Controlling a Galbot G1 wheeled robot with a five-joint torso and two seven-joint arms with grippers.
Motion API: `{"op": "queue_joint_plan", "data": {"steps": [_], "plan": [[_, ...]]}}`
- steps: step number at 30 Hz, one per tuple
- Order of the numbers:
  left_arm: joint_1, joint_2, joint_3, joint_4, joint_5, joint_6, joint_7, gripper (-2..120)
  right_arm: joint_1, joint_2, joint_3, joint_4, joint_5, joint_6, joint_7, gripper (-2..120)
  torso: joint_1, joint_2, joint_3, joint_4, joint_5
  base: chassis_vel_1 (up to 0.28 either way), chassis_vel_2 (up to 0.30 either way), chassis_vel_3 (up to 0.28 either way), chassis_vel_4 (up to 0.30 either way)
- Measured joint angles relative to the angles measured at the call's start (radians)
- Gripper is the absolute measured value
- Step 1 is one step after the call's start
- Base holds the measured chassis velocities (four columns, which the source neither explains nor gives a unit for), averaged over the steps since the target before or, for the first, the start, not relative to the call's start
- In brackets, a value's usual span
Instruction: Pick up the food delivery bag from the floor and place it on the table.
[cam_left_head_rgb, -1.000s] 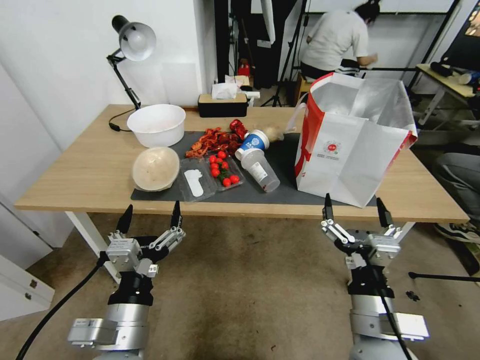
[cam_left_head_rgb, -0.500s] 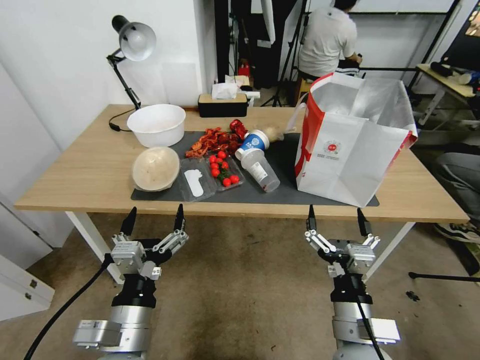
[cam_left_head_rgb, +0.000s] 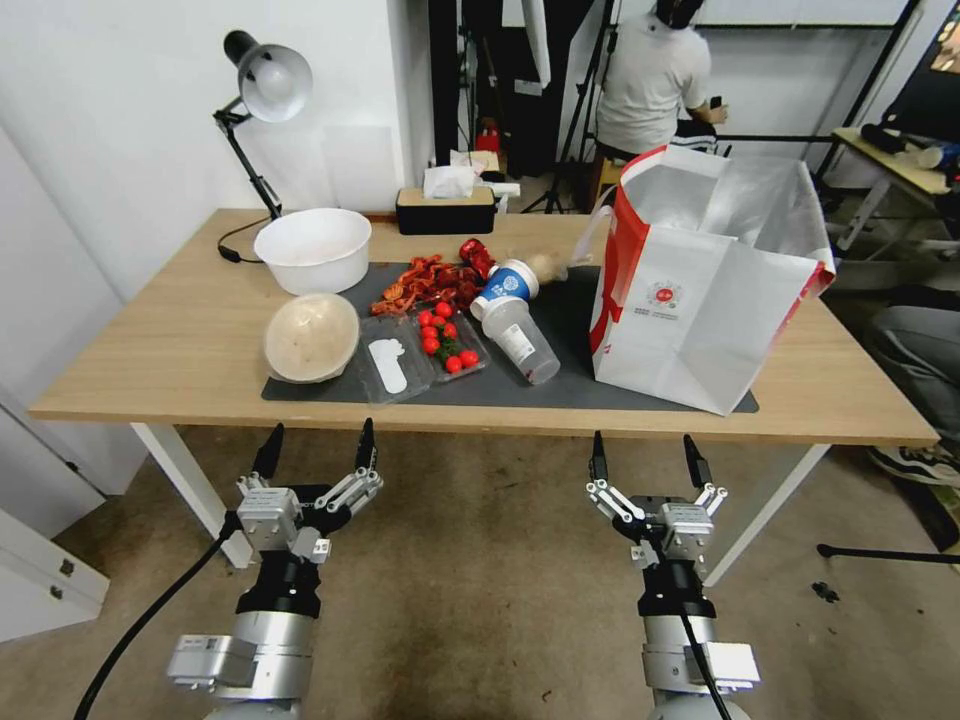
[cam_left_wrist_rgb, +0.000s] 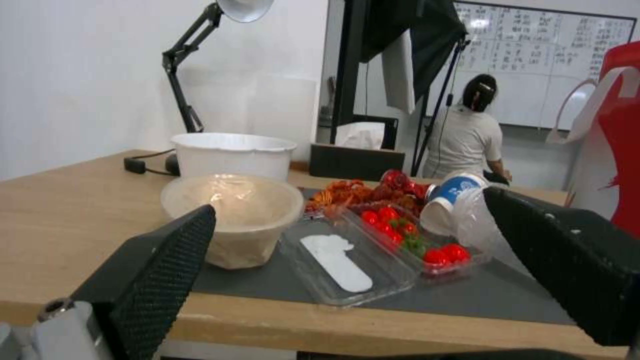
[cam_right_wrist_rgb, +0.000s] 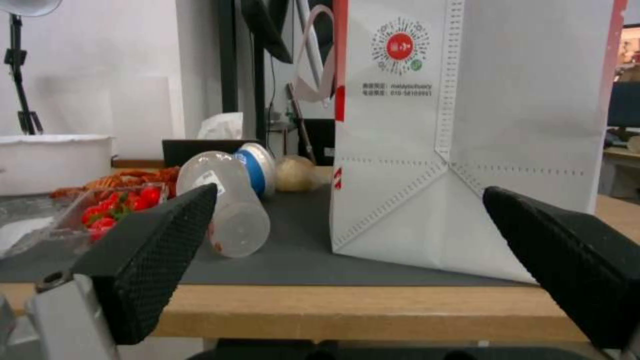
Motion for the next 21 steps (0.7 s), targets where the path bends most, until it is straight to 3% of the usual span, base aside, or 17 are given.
{"op": "queue_joint_plan", "data": {"steps": [21], "plan": [[-0.016,0.006,-0.003,0.034,-0.011,0.016,0.013,100,0.009,-0.008,0.014,-0.019,0.009,-0.006,-0.004,100,0.0,0.0,0.0,0.0,0.0,0.0,0.0,0.0,0.0]]}}
